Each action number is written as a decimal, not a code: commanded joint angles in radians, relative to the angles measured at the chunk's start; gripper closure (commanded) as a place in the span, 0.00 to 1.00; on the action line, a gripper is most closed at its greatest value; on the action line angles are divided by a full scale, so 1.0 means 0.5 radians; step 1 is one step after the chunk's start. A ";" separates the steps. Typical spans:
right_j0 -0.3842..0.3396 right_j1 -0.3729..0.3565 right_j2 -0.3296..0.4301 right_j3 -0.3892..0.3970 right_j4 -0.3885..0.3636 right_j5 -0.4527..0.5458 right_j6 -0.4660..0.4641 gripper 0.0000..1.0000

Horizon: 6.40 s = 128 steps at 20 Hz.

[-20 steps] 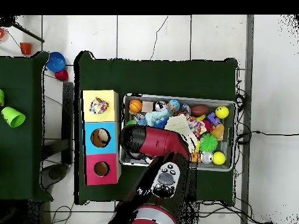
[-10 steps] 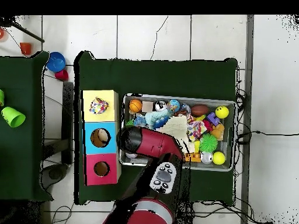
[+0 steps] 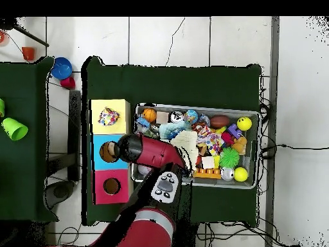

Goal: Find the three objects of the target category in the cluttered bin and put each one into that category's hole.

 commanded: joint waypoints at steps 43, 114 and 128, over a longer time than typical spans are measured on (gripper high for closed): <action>-0.510 -0.063 0.064 -0.015 -0.520 -0.158 -0.203 0.00; -1.083 -0.408 0.546 0.045 -1.029 0.274 -0.216 0.00; -1.151 -0.542 0.632 0.060 -1.136 0.391 -0.230 0.00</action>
